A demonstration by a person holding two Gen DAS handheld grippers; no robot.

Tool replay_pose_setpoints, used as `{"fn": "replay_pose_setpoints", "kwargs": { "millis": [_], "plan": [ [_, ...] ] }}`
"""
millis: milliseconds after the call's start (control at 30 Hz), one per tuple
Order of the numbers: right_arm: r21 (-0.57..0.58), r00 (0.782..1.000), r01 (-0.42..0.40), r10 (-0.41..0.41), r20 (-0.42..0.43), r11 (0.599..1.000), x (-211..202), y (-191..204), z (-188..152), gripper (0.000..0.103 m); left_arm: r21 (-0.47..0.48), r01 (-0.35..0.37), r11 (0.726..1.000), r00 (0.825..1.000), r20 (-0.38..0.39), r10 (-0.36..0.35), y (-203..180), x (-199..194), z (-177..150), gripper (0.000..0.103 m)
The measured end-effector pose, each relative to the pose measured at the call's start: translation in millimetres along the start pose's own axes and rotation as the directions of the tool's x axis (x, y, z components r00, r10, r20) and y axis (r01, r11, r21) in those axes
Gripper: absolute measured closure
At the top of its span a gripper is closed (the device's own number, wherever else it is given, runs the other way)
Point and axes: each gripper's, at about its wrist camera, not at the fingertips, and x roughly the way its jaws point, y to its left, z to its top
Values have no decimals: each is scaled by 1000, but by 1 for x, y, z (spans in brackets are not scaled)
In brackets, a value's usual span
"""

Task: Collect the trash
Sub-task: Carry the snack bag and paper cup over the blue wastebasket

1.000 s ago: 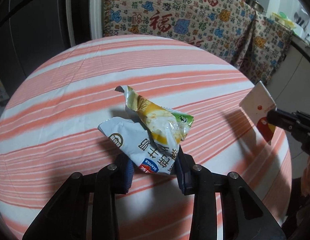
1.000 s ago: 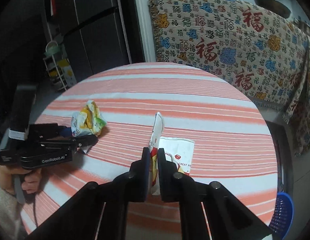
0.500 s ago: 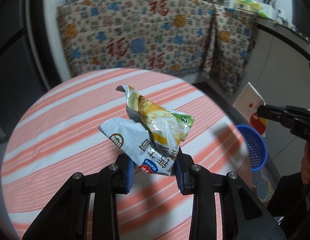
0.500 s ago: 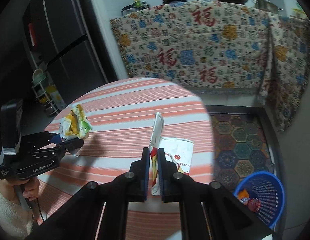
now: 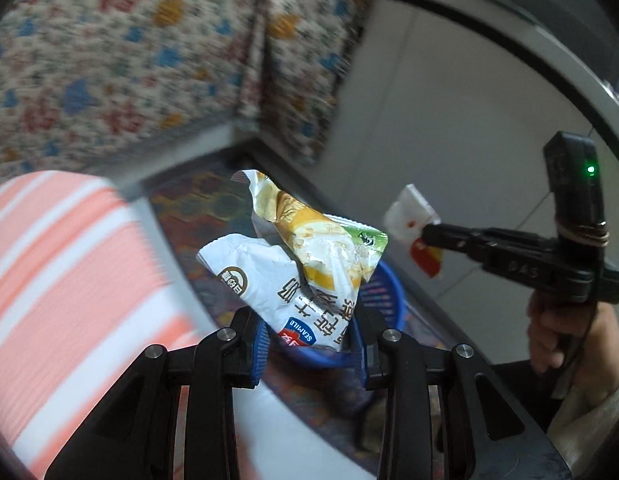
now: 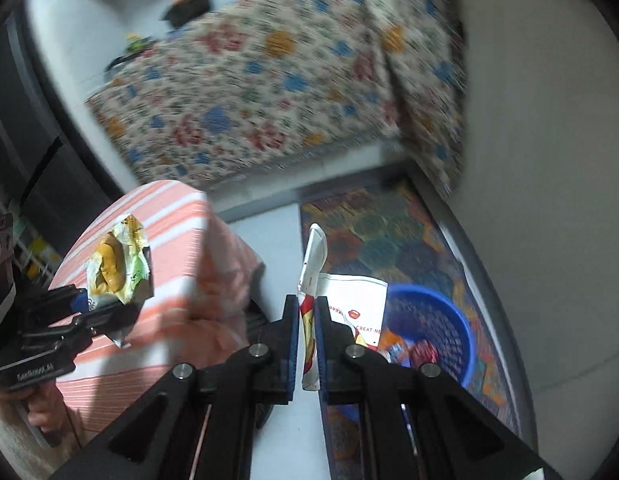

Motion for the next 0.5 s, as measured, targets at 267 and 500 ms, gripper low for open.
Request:
{"fn": "replay_pose_setpoints", "kwargs": {
  "millis": [267, 500],
  "plan": [
    [219, 995, -1, 24, -99, 976, 62, -95, -14, 95, 29, 49, 998, 995, -93, -46, -38, 92, 14, 67],
    [381, 985, 6, 61, -163, 925, 111, -160, -38, 92, 23, 86, 996, 987, -141, -82, -43, 148, 11, 49]
  ]
}}
